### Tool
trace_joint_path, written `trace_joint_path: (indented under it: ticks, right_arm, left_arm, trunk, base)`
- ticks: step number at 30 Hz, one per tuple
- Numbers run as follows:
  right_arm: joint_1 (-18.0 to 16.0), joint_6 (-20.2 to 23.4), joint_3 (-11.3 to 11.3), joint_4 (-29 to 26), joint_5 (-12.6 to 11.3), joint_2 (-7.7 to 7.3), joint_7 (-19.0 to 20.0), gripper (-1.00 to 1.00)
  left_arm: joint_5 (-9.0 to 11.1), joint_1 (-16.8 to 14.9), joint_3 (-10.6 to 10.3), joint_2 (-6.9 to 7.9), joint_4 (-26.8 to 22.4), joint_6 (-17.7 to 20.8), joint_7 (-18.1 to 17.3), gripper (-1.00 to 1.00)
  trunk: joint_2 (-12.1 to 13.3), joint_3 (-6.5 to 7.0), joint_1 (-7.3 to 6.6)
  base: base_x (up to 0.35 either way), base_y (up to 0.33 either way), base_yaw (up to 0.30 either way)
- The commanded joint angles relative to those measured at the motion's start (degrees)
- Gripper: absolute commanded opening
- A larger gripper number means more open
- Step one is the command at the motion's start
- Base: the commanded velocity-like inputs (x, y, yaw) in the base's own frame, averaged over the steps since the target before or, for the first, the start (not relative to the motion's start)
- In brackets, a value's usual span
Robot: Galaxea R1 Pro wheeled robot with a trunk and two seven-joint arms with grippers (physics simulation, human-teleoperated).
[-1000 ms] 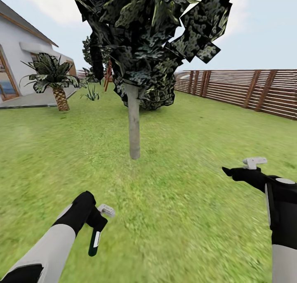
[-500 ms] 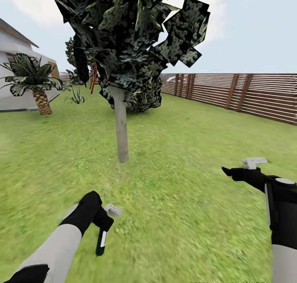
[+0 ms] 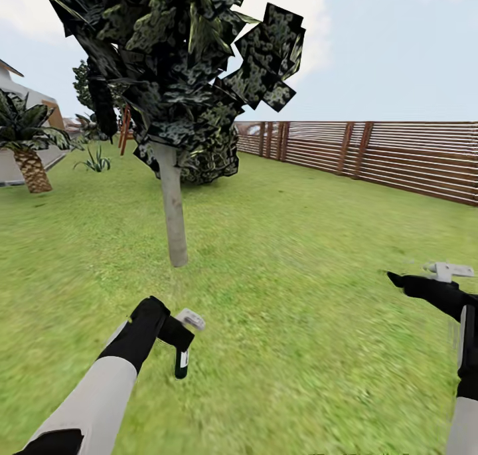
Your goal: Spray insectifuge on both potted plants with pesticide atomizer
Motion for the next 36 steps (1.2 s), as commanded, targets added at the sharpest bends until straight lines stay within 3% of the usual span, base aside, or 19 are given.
trace_joint_path:
  ticks: [1,5,8,23,36]
  right_arm:
    - [-0.1,0.1,-0.5,0.0,0.6,0.07,0.6,1.00]
    - [-0.1,0.1,-1.1,0.0,0.7,0.30,0.6,1.00]
    - [-0.1,0.1,-1.2,0.0,0.7,0.35,0.6,1.00]
    - [-0.1,0.1,-1.2,0.0,0.7,0.44,0.6,1.00]
    - [-0.1,0.1,-1.3,0.0,0.7,0.44,0.6,1.00]
  left_arm:
    - [0.1,0.0,0.3,-0.15,-0.1,-0.3,-0.5,-1.00]
    - [4.5,0.0,0.3,-0.17,-0.1,-0.9,-0.5,-1.00]
    - [5.7,0.0,0.3,-0.14,-0.1,-1.0,-0.5,-1.00]
    - [6.1,0.0,0.3,-0.13,-0.1,-1.0,-0.5,-1.00]
    - [6.2,0.0,0.3,-0.13,-0.1,-1.0,-0.5,-1.00]
  trunk:
    - [0.0,0.00,0.00]
    - [0.0,0.22,0.00]
    - [0.0,0.40,0.00]
    - [0.0,1.25,0.00]
    - [0.0,1.63,0.00]
  base:
    - [0.000,0.000,-0.230]
    - [0.000,0.000,-0.231]
    - [0.000,0.000,-0.232]
    - [0.006,0.000,-0.232]
    - [0.304,0.021,-0.123]
